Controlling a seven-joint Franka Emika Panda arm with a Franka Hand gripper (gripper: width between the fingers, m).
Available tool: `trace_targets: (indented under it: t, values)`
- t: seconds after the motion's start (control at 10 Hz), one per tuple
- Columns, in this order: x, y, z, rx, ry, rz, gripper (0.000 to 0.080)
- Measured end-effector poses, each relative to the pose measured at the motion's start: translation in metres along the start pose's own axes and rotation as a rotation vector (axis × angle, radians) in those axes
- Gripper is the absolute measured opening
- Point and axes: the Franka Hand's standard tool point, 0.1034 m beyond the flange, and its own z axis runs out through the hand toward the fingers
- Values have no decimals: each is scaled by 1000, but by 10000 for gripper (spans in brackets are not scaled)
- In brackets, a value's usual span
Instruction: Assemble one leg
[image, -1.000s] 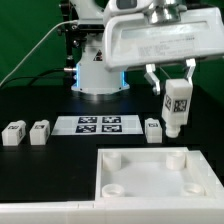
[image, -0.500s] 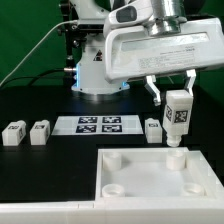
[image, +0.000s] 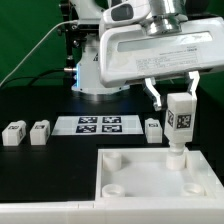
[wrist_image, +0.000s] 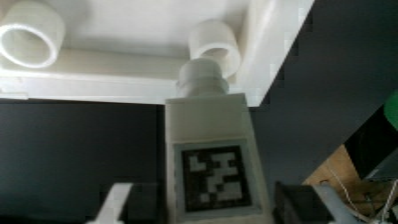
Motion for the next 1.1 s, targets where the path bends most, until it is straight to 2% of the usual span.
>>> trace_targets:
  t: [0.5,1.1]
  values:
    - [10,-10,24,20,0,4,293]
    - [-10,-17,46,33,-29,6,293]
